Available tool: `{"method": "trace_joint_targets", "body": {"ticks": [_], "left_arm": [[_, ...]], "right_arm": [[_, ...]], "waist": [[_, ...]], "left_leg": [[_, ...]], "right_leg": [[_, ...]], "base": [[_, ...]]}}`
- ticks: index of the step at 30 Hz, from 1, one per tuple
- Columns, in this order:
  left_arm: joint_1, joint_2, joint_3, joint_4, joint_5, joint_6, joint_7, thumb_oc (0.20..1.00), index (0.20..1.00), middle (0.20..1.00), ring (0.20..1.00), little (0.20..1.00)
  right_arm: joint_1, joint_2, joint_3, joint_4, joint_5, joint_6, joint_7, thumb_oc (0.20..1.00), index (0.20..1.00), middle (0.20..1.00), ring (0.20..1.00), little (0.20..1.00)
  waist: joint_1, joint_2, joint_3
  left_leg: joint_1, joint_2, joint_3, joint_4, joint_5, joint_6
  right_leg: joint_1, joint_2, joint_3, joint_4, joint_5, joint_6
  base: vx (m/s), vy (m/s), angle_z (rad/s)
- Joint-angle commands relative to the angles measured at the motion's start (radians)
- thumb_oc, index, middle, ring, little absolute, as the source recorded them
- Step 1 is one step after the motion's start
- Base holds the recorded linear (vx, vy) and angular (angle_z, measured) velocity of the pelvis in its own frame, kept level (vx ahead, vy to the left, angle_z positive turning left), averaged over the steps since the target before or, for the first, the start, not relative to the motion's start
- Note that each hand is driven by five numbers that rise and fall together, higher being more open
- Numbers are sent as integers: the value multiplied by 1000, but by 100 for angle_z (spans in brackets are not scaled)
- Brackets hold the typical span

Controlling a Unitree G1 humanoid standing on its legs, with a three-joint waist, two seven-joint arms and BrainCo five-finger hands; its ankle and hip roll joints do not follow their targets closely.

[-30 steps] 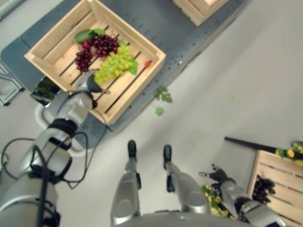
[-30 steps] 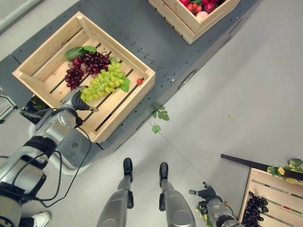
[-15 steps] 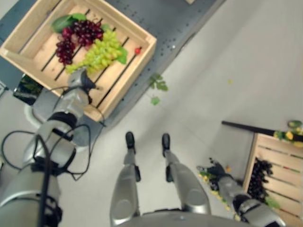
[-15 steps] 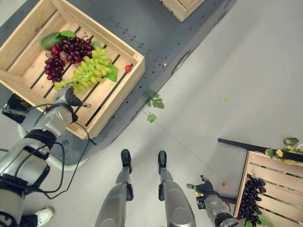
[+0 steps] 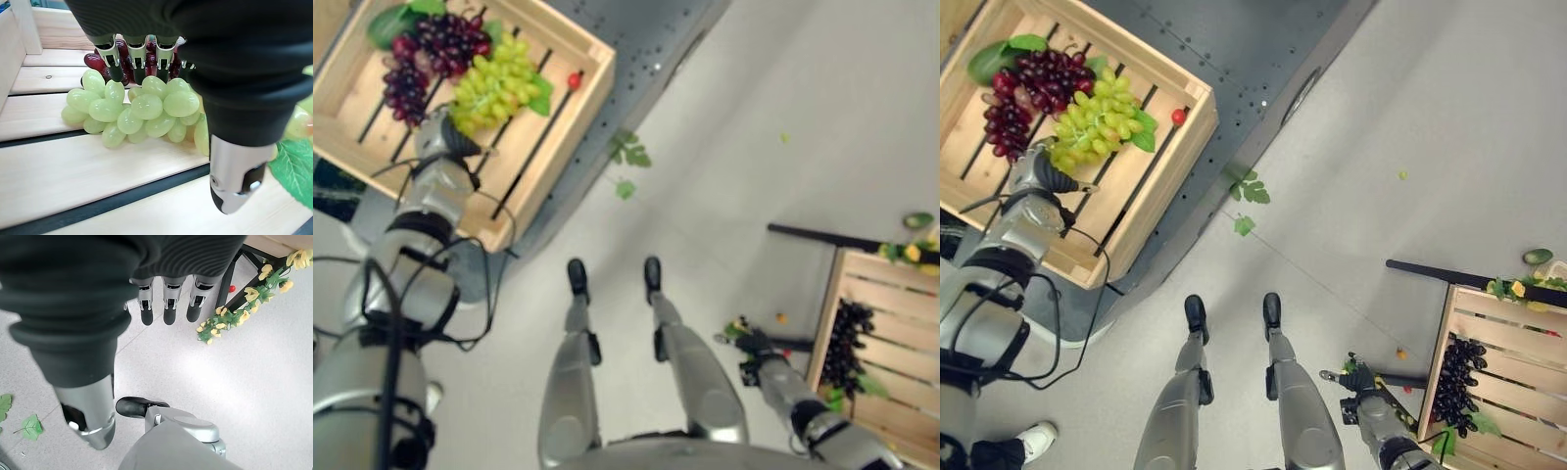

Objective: Pick up the fruits from the basket on one side to the basket on the other side

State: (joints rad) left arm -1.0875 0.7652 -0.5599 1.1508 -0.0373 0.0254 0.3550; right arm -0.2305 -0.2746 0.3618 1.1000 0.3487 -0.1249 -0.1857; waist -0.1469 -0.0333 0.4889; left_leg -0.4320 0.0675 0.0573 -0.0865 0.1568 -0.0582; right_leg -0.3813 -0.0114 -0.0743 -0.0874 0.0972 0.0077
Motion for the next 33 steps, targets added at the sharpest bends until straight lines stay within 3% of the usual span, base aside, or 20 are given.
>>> {"method": "trace_joint_targets", "body": {"ticks": [1,8,14,22,33], "left_arm": [[-46,73,71,-22,-75,-37,73,1000,1000,1000,1000,1000],[-39,103,72,-18,-72,-27,65,1000,1000,1000,1000,1000],[-159,115,-32,80,-5,-3,34,1000,1000,1000,1000,1000],[-186,109,-61,120,20,6,21,1000,1000,1000,1000,1000],[-190,91,-109,109,101,16,23,1000,1000,1000,1000,1000]], "right_arm": [[61,-6,-26,-24,33,-16,-21,1000,1000,1000,1000,1000],[50,-10,-20,-15,30,-11,-20,1000,1000,1000,1000,1000],[53,-16,-7,-16,50,-15,-6,1000,1000,1000,1000,1000],[66,-16,-4,-49,77,-31,-5,1000,1000,1000,1000,1000],[72,-24,3,-98,85,-50,-12,1000,1000,1000,1000,1000]], "waist": [[26,-12,31],[30,-16,31],[28,-38,31],[20,-62,31],[14,-61,31]], "left_leg": [[35,-55,-15,1,-41,26],[28,-58,-24,2,-38,25],[9,-56,-30,4,-35,28],[-28,-54,-29,5,-30,31],[-64,-62,-34,6,-28,35]], "right_leg": [[-60,-23,33,18,80,108],[-60,-24,29,15,84,108],[-77,-22,28,15,90,113],[-112,-22,34,15,100,116],[-147,-24,41,15,102,117]], "base": [[2,-6,-3],[0,0,0],[0,0,0],[0,10,-3],[2,4,0]]}}
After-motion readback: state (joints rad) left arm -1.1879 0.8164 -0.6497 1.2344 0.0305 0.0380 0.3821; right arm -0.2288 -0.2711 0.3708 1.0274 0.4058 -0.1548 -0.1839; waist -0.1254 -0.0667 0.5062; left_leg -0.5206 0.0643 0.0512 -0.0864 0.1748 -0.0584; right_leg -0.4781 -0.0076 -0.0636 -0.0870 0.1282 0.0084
